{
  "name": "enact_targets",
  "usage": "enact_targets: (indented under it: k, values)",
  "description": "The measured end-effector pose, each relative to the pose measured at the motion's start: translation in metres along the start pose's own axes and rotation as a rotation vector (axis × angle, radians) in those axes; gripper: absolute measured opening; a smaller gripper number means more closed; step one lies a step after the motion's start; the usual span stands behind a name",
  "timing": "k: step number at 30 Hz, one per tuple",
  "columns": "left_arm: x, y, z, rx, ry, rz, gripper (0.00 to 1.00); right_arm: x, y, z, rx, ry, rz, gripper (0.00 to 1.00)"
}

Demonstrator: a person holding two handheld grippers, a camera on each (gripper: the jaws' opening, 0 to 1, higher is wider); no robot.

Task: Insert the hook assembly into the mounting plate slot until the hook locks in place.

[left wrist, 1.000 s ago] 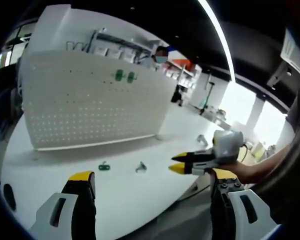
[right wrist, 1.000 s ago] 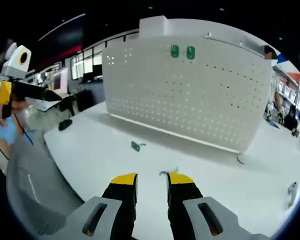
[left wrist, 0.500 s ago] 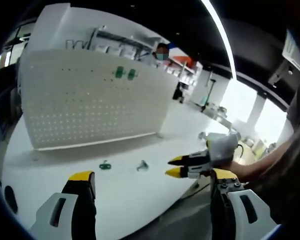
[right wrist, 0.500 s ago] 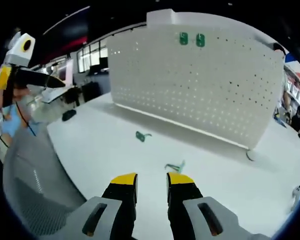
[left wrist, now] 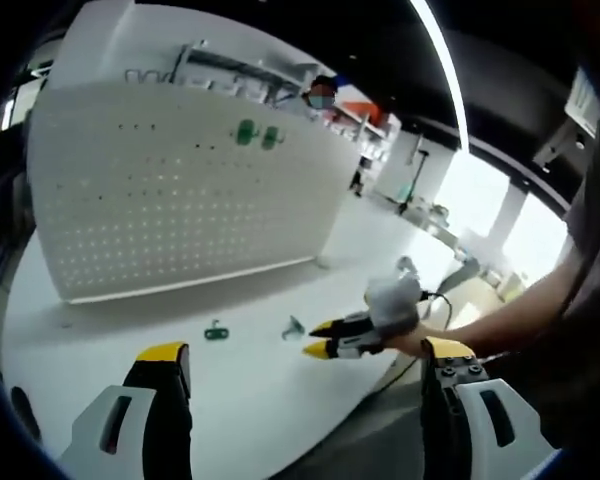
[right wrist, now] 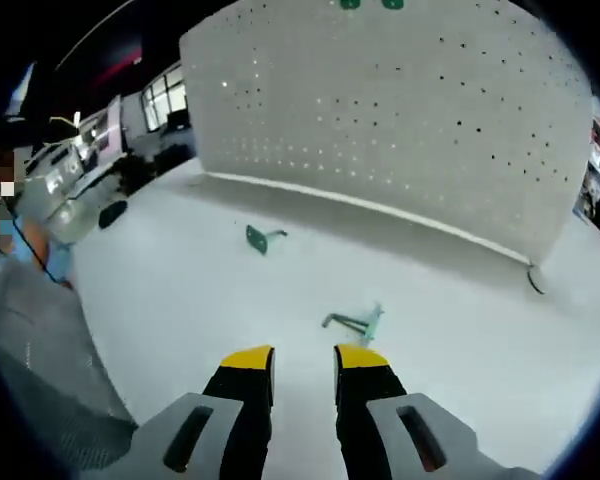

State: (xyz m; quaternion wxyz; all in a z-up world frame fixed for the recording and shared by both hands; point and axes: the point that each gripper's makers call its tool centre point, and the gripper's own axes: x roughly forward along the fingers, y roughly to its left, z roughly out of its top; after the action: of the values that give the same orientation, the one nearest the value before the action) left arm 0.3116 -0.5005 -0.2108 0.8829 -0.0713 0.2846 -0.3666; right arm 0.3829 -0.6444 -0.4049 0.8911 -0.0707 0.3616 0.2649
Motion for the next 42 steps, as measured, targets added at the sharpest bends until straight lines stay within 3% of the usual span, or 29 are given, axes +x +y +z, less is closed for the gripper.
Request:
enact_targets:
  k: [9,14,21,23,25,26,29,32,38,42]
  values:
    - [0.020,0.009,-0.001,0.049,0.052,-0.034,0.97,0.015,-0.040,0.000,0.045,0.042,-0.053,0.26]
    - [0.029,0.009,0.002,0.061,0.058,-0.054,0.97,0.015,-0.056,0.008,0.060,0.030,-0.075,0.25]
    - [0.035,0.011,0.002,0.055,0.056,-0.064,0.97,0.007,-0.026,-0.001,0.100,0.027,-0.056,0.23]
    - [0.035,0.012,-0.001,0.052,0.060,-0.064,0.97,0.008,-0.016,0.008,0.079,-0.021,-0.028,0.21]
    - [0.035,0.013,-0.004,0.051,0.070,-0.065,0.97,0.016,-0.010,0.004,0.046,0.009,0.007,0.21]
    - [0.035,0.014,-0.005,0.051,0.073,-0.064,0.97,0.022,-0.014,-0.002,0.043,0.042,0.001,0.21]
    - [0.035,0.015,-0.007,0.050,0.078,-0.066,0.97,0.028,-0.030,-0.004,0.097,0.056,-0.034,0.24]
    - [0.037,0.016,-0.008,0.054,0.079,-0.071,0.96,0.031,-0.041,0.002,0.092,0.043,-0.038,0.28]
    - [0.047,0.018,-0.011,0.068,0.095,-0.087,0.95,0.020,-0.043,0.013,0.096,0.014,-0.034,0.29]
    - [0.061,0.020,-0.017,0.115,0.122,-0.099,0.95,0.008,-0.040,0.012,0.106,-0.001,-0.040,0.29]
